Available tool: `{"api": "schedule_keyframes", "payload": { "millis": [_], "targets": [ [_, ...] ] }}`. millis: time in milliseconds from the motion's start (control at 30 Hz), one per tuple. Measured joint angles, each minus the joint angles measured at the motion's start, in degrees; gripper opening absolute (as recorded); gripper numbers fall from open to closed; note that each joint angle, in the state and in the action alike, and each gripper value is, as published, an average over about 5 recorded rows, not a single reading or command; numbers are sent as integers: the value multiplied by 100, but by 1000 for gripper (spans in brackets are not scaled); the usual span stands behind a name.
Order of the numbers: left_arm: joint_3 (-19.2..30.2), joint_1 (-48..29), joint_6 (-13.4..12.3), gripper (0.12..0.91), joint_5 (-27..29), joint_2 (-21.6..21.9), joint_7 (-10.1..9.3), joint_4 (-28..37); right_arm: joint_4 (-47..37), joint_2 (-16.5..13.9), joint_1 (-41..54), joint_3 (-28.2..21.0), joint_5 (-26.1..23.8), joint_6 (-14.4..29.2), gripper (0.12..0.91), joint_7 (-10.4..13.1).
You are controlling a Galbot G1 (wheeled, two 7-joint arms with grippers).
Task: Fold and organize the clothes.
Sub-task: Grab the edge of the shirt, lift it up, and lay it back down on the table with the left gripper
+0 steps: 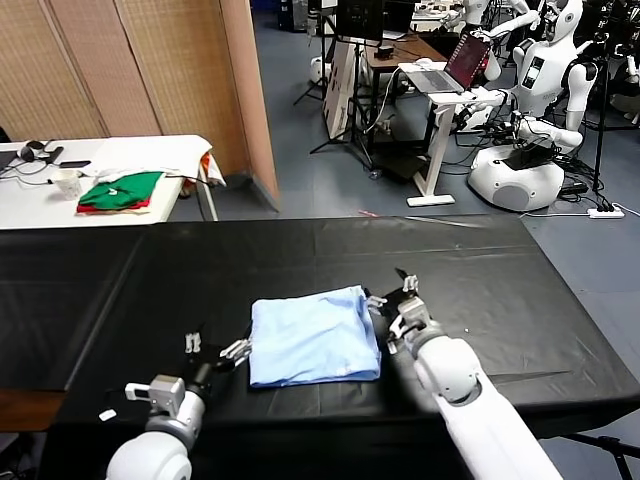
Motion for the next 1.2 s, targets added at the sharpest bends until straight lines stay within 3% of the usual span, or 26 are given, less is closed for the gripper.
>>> {"api": "schedule_keyframes", "payload": {
  "millis": [300, 700, 1200],
  "targets": [
    [1, 49, -155, 907, -211, -82, 57, 167, 658, -144, -675, 512, 640, 43, 907, 34],
    [-17, -112, -84, 907, -1700, -559, -44, 413, 1470, -124, -1615, 1243, 868, 156, 907, 40],
    [-47, -204, -356, 907, -1603, -1498, 56, 878, 1757, -16, -1998, 1386, 874, 208, 907, 28]
  ]
}}
